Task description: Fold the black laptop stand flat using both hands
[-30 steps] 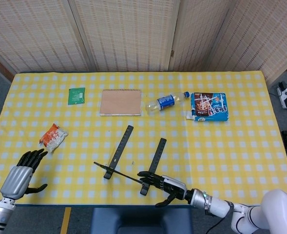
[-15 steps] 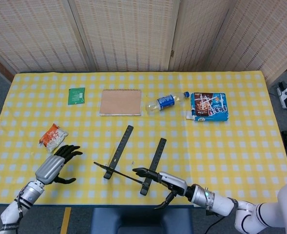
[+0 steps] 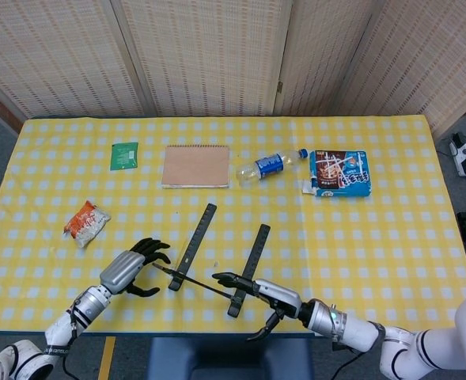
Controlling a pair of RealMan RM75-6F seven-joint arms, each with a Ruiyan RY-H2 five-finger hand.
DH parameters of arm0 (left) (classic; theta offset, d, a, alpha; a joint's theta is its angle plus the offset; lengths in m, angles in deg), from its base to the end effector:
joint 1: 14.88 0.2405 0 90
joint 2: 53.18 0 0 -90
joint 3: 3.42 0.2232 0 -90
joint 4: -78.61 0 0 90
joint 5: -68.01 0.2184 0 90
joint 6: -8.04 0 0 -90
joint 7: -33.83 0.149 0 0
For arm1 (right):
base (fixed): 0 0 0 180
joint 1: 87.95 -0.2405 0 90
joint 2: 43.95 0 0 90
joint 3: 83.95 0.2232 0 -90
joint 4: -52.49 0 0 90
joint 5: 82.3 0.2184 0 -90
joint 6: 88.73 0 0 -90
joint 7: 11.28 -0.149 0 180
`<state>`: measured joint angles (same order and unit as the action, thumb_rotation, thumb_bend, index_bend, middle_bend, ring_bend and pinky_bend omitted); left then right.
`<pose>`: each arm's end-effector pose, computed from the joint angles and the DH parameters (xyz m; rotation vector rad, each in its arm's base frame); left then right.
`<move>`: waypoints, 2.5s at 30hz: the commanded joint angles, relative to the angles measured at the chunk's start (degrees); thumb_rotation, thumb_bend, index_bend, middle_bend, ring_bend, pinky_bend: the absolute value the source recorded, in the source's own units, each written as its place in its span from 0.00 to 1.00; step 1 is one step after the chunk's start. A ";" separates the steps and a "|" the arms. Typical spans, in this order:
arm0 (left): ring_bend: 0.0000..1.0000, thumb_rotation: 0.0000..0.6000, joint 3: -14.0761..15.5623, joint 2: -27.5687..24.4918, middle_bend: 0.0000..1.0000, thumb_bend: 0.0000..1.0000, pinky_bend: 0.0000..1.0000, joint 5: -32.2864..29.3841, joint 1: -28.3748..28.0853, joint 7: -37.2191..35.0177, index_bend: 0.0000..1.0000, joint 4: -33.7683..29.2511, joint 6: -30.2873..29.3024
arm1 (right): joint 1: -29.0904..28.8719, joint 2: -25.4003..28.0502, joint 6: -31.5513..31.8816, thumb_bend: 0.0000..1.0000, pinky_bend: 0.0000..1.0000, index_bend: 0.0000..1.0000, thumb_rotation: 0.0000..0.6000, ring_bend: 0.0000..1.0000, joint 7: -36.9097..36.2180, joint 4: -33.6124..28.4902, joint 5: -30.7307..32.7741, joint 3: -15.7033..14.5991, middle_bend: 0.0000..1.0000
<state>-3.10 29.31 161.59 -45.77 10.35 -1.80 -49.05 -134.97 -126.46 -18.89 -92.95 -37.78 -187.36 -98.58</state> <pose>-0.1959 0.2607 -0.0194 -1.9571 -1.3638 -1.1095 -0.1059 -0.2054 -0.0277 -1.4713 2.0434 -1.1759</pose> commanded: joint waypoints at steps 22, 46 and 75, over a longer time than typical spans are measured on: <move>0.18 1.00 -0.48 8.51 0.28 0.40 0.00 -4.51 -0.28 -4.19 0.51 5.75 -2.74 | 0.66 -1.39 -0.51 0.15 0.00 0.00 0.97 0.00 -2.11 2.43 0.48 0.10 0.00; 0.18 1.00 -1.08 11.03 0.29 0.40 0.00 -8.20 1.06 -1.08 0.53 4.18 -3.81 | 1.00 -1.87 0.16 0.15 0.00 0.00 0.96 0.00 -4.43 4.48 -0.10 -0.32 0.00; 0.21 1.00 -2.67 12.88 0.33 0.42 0.01 -11.07 2.88 2.10 0.62 4.17 -5.16 | 0.52 -2.41 -0.08 0.15 0.00 0.00 0.97 0.00 -5.74 5.40 -0.48 -0.71 0.00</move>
<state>-5.72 42.13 150.52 -42.92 12.41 2.33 -54.16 -134.44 -128.88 -18.96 -98.68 -32.36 -187.83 -99.29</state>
